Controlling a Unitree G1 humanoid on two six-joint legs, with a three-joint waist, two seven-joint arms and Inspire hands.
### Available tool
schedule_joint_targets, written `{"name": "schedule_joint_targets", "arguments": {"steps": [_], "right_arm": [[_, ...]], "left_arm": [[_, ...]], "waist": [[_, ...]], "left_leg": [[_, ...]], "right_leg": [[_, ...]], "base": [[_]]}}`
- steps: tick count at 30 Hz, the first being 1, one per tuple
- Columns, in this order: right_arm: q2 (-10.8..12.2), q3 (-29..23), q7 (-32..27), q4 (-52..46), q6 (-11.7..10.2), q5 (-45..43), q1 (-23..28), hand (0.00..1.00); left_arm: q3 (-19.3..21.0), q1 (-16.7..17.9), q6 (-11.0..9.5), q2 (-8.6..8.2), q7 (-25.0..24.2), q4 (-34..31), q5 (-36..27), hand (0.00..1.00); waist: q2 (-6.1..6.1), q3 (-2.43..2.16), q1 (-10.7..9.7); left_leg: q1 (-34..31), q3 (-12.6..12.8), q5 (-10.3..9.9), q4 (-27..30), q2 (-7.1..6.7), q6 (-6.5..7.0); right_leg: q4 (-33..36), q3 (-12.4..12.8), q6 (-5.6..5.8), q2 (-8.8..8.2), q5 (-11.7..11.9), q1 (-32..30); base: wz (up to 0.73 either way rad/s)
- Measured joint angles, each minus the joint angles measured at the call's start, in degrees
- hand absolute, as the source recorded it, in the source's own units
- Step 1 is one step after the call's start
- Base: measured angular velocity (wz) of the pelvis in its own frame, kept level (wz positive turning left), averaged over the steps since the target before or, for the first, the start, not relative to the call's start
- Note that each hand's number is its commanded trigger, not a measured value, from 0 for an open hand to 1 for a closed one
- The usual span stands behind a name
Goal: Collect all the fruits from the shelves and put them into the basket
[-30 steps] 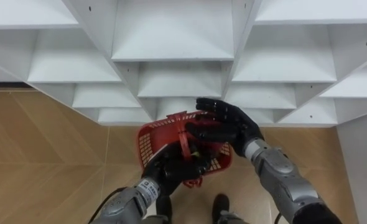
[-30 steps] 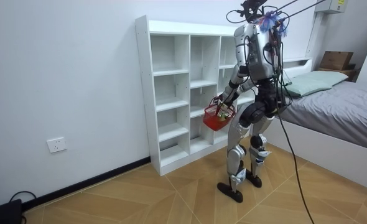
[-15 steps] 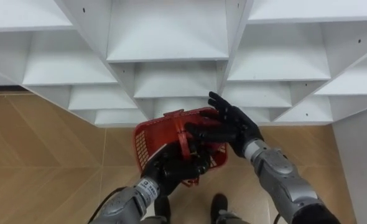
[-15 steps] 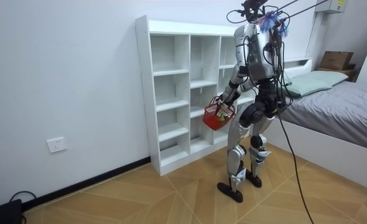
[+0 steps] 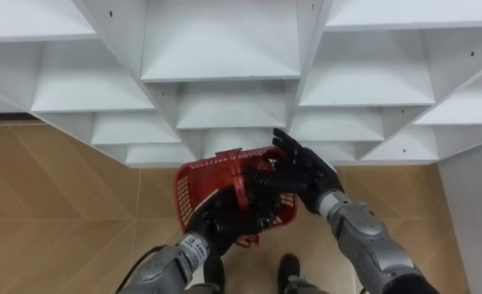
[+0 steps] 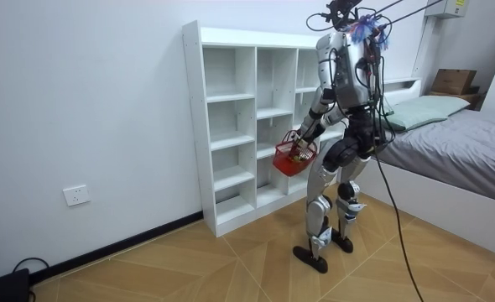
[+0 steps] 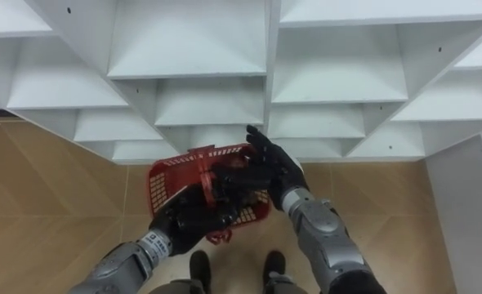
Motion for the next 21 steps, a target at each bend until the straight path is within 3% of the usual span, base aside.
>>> {"name": "schedule_joint_targets", "arguments": {"steps": [4,21], "right_arm": [[0.19,0.16,0.00,-0.02,-1.16,-0.14,0.32,0.00],[-0.39,0.10,-1.33,-4.13,-1.22,-2.98,3.64,0.00]], "left_arm": [[-0.01,-0.03,-0.11,-1.08,0.78,-0.01,0.03,1.00],[-0.01,0.12,-0.09,-0.79,2.08,-0.42,5.01,1.00]], "waist": [[0.37,-0.17,0.06],[0.79,-0.36,-0.25]], "left_leg": [[-0.01,0.04,0.00,-0.01,0.01,0.00],[-0.41,0.04,-0.01,0.00,0.11,0.01]], "right_leg": [[0.13,0.12,0.02,-0.24,0.03,-0.02],[-0.14,0.42,0.11,-0.03,0.15,-0.22]], "base": [[0.00],[0.00]]}}
